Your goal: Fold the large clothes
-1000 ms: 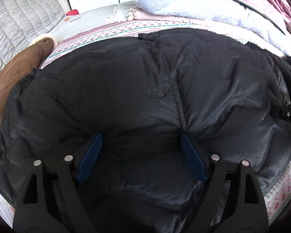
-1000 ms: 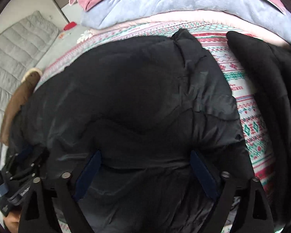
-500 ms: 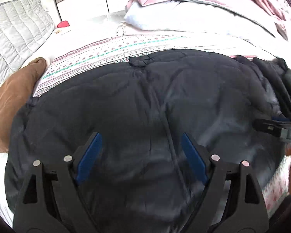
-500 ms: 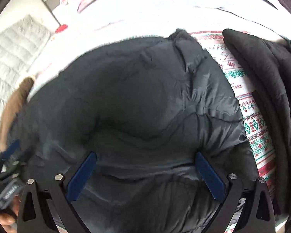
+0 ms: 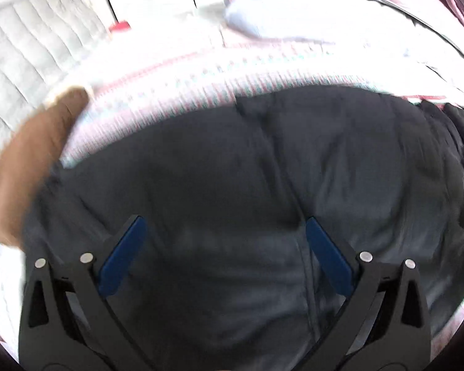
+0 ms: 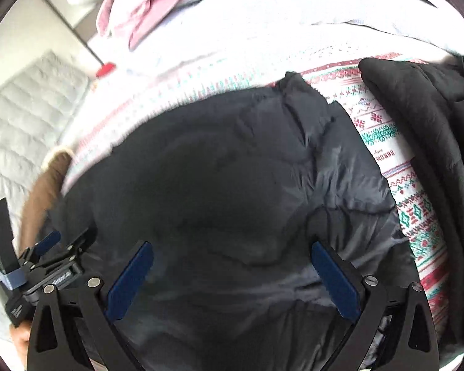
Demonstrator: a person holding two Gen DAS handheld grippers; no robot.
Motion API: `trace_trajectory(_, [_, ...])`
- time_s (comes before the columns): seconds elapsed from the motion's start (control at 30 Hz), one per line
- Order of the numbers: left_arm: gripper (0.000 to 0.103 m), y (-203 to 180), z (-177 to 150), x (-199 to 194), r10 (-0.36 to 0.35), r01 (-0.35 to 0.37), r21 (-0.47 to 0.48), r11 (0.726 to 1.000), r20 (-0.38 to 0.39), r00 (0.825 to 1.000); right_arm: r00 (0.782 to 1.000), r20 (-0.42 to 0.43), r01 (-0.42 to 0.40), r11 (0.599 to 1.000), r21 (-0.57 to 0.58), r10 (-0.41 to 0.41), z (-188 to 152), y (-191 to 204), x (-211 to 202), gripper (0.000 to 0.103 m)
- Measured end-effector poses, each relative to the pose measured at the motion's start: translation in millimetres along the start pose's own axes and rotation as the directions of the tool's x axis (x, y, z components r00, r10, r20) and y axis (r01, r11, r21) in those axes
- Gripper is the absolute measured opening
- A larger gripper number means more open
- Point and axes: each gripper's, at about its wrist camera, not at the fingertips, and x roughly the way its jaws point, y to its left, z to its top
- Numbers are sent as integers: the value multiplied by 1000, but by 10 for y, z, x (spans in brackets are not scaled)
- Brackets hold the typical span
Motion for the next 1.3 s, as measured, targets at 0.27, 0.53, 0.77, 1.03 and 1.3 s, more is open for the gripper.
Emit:
trace_trajectory(0.27, [103, -129, 174, 640, 58, -60, -14, 998, -112, 992, 999, -33, 10, 1000, 4, -10, 65, -82, 93, 103])
trace_trajectory(0.53, [103, -57, 223, 636, 24, -33, -61, 998, -131, 991, 998, -57, 35, 999, -4, -35, 36, -62, 178, 103])
trace_trajectory(0.77, [103, 95, -132, 23, -83, 78, -69, 995, -68, 994, 997, -66, 33, 999, 15, -32, 74, -87, 217, 103])
trace_trajectory(1.03, [103, -153, -1028, -337, -106, 114, 105, 988, -77, 991, 995, -74, 68, 998, -12, -68, 74, -35, 330, 103])
trace_trajectory(1.3, [103, -149, -1097, -224, -118, 122, 96, 988, -37, 992, 994, -63, 84, 996, -14, -85, 49, 15, 355, 103])
